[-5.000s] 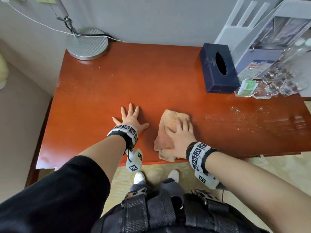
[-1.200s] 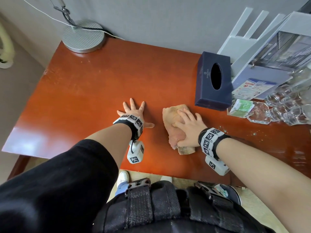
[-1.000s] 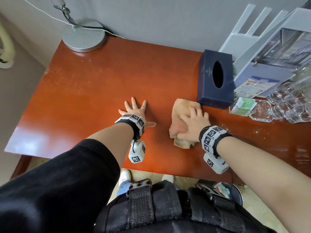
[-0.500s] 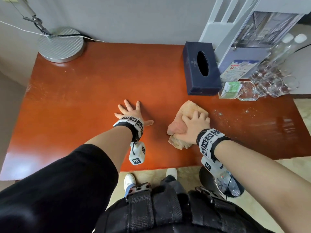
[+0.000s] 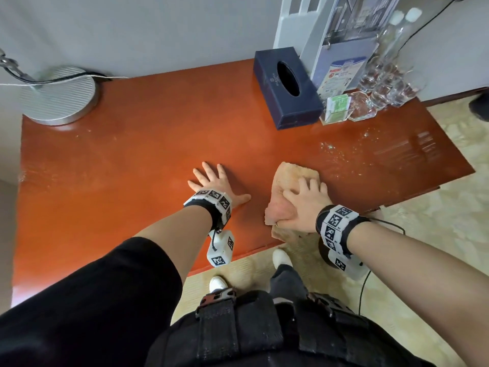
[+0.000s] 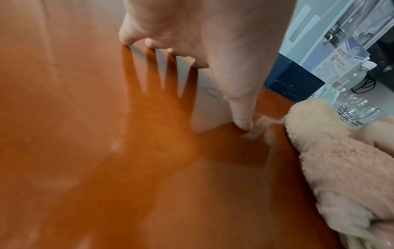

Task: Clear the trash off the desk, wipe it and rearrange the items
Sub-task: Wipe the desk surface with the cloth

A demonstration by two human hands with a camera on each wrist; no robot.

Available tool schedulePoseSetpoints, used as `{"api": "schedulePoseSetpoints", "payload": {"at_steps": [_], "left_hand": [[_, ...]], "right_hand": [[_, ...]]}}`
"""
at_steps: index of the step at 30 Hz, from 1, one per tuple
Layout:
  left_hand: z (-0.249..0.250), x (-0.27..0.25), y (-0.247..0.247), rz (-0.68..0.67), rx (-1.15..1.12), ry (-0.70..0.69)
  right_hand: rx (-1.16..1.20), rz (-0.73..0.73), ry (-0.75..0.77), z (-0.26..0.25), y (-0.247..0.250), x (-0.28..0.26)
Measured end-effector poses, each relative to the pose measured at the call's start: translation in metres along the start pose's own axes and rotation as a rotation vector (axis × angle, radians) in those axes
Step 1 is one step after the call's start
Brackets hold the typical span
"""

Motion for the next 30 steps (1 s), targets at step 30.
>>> {"api": "schedulePoseSetpoints", "payload": {"at_steps": [30], "left_hand": [[0.076,0.020,0.009,0.024,-0.163,0.271]], "right_hand": [[-0.154,0.007,0.781,0.069,-0.010,0.014]]}}
Point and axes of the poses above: each hand's wrist, its own x-axis towards the middle knuckle, its own y-axis out of the back of the hand, z = x × y, the point moved 8 cm from there along x, towards the middle knuckle, and after that the axes turned 13 degrees about z, right-handed, at the moved point
